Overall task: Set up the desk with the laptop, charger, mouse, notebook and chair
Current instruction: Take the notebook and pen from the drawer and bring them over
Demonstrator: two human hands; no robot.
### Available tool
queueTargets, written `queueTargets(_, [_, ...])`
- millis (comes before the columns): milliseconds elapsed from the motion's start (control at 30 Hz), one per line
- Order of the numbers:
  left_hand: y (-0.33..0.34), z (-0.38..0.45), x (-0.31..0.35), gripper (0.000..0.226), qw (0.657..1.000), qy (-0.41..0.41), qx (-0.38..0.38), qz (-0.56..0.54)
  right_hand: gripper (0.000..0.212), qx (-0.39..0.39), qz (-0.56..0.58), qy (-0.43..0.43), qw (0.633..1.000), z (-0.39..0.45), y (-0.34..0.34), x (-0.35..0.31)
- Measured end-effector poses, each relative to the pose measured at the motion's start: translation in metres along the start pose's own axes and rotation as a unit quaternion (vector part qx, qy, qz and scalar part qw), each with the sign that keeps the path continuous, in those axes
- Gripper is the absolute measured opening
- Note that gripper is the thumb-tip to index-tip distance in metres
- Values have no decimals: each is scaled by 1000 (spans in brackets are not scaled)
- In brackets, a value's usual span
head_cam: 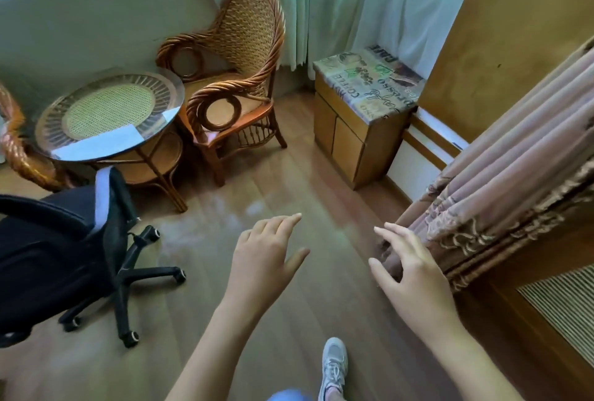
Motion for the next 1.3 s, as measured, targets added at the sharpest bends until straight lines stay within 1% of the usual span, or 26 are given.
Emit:
queueTargets(167, [19,65,14,57,1000,-20,1,-5,48,-40,-41,-39,998,83,-1,21])
queueTargets(333, [35,130,-3,56,999,-48,-8,24,49,-78,-42,-58,994,157,18,30])
queueTargets(500, [57,210,-27,54,995,-90,-18,41,50,-98,-54,-53,992,244,37,39])
queueTargets(633, [86,292,-35,53,994,-101,-41,8,49,-124,-76,-34,989,310,52,48])
queueTargets(700, [104,339,-36,52,994,-93,-59,2,48,-131,-84,-23,988,347,59,58])
queueTargets(833, [133,417,-36,49,997,-30,-47,54,47,-132,-97,-19,986,408,73,75])
queueTargets(1000, [183,502,-33,50,997,11,-57,45,48,-158,-117,-28,980,487,99,111])
queueTargets(1167, [230,555,-28,48,998,18,-54,39,48,-190,-126,-52,972,546,133,144])
queueTargets(1300, [279,589,-32,49,999,5,-47,24,47,-194,-152,-91,965,586,167,174])
Point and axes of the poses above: each hand's wrist, its own z-axis towards the middle knuckle, its own y-axis out of the palm, x = y × z, the point moved 3 cm from there along z, towards the middle knuckle, and after that the axes turned 2 degrees about x, right-handed, at the moved point
